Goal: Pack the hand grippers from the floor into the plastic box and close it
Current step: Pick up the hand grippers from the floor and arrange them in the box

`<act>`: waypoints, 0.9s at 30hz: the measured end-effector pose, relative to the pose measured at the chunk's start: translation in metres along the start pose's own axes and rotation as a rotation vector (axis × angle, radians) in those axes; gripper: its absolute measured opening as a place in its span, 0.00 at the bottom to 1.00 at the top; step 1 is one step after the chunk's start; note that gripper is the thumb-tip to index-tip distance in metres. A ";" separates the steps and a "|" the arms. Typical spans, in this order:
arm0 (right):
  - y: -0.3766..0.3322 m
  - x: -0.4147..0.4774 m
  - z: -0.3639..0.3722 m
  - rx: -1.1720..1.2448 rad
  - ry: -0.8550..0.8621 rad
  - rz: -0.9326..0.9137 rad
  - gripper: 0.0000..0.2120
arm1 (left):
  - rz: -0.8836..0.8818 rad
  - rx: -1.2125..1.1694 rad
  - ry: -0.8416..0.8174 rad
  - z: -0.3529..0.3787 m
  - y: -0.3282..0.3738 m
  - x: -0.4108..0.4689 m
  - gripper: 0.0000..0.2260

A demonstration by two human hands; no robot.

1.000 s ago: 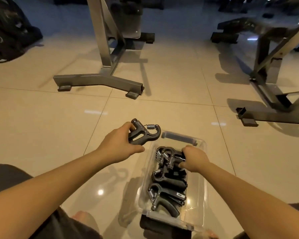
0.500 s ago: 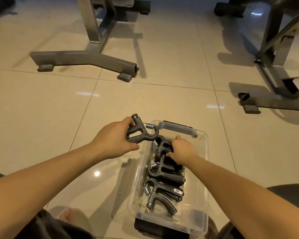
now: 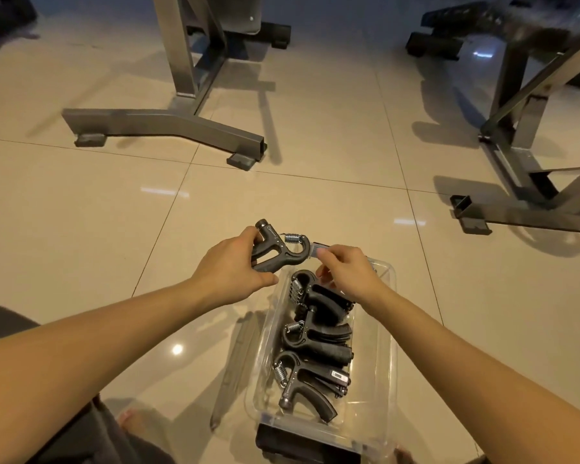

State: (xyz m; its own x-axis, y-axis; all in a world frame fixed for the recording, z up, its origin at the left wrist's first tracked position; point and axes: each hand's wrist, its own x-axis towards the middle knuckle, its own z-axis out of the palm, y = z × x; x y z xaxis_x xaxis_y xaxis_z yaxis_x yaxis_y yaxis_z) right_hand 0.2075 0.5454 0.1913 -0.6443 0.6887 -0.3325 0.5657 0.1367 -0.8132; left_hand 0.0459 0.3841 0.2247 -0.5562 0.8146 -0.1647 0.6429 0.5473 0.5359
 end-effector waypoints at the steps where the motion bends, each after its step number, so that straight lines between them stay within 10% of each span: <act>1: -0.010 -0.008 0.001 0.151 -0.042 0.036 0.15 | 0.006 -0.014 0.011 0.001 0.001 -0.002 0.26; 11: -0.042 -0.042 0.000 0.629 -0.040 0.153 0.13 | 0.143 -0.075 0.030 0.000 0.020 -0.028 0.28; 19: -0.044 -0.042 -0.024 0.373 -0.073 0.049 0.14 | 0.176 -0.159 0.203 -0.029 0.021 -0.032 0.07; 27: -0.050 -0.048 -0.024 0.233 -0.104 -0.043 0.13 | 0.313 -0.260 0.039 -0.024 0.015 -0.039 0.09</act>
State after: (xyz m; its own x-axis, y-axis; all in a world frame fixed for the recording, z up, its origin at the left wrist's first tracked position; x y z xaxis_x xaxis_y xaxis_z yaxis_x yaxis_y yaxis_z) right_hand 0.2222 0.5226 0.2595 -0.7213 0.6074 -0.3329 0.4106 -0.0122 -0.9117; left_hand 0.0650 0.3559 0.2591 -0.3778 0.9234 0.0678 0.6319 0.2036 0.7478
